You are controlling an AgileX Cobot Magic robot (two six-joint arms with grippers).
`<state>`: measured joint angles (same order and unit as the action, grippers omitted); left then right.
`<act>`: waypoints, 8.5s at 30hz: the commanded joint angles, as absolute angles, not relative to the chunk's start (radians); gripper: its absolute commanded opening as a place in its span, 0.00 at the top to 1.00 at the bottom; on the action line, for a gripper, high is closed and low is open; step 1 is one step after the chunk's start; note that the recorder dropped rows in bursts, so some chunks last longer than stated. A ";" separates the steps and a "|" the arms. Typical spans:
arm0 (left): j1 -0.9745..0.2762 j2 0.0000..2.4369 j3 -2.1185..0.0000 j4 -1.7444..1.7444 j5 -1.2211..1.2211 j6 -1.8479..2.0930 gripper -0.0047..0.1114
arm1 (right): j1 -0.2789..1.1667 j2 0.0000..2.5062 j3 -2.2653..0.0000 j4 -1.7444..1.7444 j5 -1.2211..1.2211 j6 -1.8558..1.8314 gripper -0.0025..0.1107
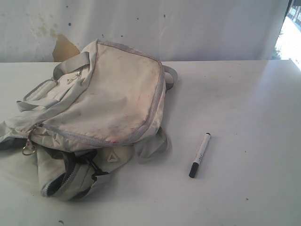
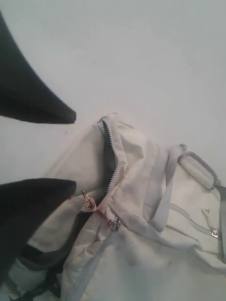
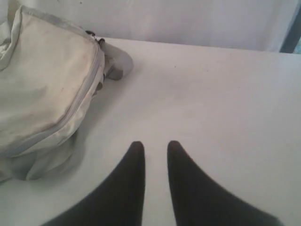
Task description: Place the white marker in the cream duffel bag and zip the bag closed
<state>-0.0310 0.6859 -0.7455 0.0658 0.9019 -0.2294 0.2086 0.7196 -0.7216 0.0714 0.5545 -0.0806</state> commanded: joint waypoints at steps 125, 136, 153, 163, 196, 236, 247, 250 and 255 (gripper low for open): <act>0.128 1.543 -0.949 -0.963 1.045 1.451 0.96 | 0.849 1.602 -1.065 1.184 0.318 -0.571 0.68; 0.128 1.543 -0.949 -0.979 1.048 1.449 0.96 | 0.944 1.742 -1.179 1.208 0.171 -0.571 0.68; 0.128 1.543 -0.949 -0.987 1.073 1.452 0.96 | 0.957 1.871 -1.304 1.262 0.059 -0.571 0.68; 0.128 1.543 -0.949 -0.987 1.072 1.452 0.96 | 0.957 1.909 -1.306 1.283 0.029 -0.571 0.75; 0.128 1.543 -0.949 -0.976 0.897 1.069 0.96 | 0.823 1.836 -1.302 0.622 0.531 -0.124 0.98; 0.128 1.543 -0.949 -0.754 0.724 0.876 0.66 | 0.609 1.776 -1.302 -0.044 0.737 -0.028 0.98; 0.128 1.379 -0.949 -0.875 0.783 0.896 0.28 | 0.609 1.660 -1.304 0.200 0.718 -0.143 0.98; 0.128 1.331 -0.949 -0.875 0.799 0.939 0.28 | 0.609 1.667 -1.304 0.213 0.722 -0.160 0.98; 0.015 1.316 -0.938 -0.927 0.881 1.134 0.28 | 0.609 1.667 -1.304 0.213 0.704 -0.160 0.98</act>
